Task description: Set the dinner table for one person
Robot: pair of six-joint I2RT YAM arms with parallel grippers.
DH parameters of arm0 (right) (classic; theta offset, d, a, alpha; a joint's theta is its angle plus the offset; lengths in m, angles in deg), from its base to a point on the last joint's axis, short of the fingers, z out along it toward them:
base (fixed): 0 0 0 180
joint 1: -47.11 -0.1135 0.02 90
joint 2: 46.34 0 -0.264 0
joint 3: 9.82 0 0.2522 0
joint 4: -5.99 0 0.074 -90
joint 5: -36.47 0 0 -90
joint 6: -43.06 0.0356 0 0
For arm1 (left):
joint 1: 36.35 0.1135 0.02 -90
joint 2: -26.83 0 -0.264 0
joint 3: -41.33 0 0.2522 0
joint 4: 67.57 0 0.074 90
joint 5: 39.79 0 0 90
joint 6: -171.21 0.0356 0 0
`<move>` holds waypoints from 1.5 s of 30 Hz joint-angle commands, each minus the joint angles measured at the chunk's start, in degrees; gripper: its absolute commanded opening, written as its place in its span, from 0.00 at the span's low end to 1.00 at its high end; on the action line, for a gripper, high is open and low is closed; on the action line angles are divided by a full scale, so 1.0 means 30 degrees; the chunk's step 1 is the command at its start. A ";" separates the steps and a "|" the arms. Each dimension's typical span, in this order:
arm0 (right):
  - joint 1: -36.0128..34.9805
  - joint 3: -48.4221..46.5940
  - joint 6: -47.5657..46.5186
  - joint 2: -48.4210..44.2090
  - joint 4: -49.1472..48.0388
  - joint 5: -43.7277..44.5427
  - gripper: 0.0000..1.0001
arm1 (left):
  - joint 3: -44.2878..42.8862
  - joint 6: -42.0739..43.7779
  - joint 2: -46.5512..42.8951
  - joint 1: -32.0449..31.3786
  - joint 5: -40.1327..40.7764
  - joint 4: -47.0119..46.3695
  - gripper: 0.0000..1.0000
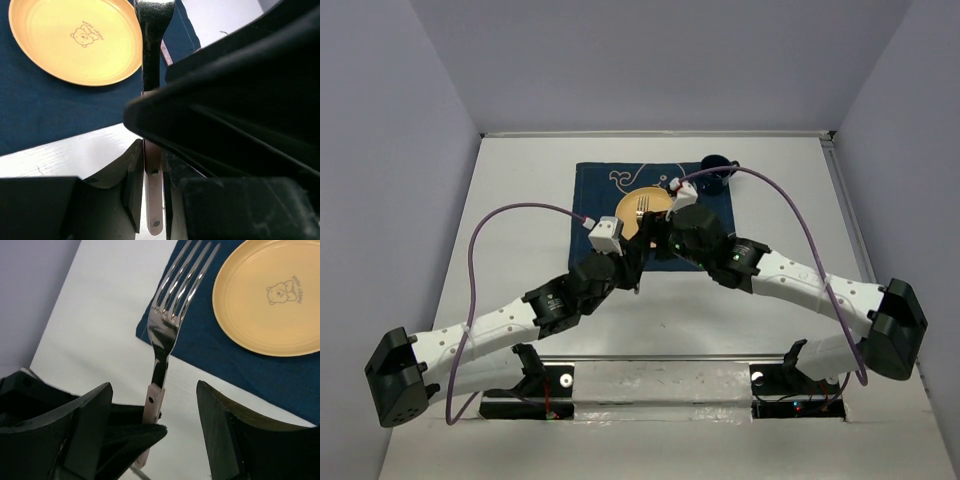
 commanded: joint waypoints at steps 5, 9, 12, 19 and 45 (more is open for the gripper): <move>-0.1254 -0.3264 0.0092 0.2546 0.2150 0.4544 0.63 | -0.0913 0.0540 -0.0427 -0.0706 0.2471 -0.0904 0.00; -0.1462 -0.3500 0.0357 0.3132 0.2240 0.5103 0.37 | -0.0972 0.0510 -0.0398 -0.0910 0.2589 -0.0904 0.00; -0.1462 -0.3881 0.0474 0.3486 0.2591 0.5163 0.19 | -0.0972 0.0540 -0.0514 -0.0999 0.2823 -0.0875 0.00; 0.0028 -0.1869 0.0768 0.1557 0.0956 0.2739 0.00 | -0.0475 0.0452 -0.1711 -0.0999 0.2152 -0.1020 0.47; 0.4544 0.2035 0.7821 -0.2373 -1.5099 -1.6424 0.00 | 0.2220 -0.1746 -0.7252 -0.0794 -0.7343 -0.8578 0.71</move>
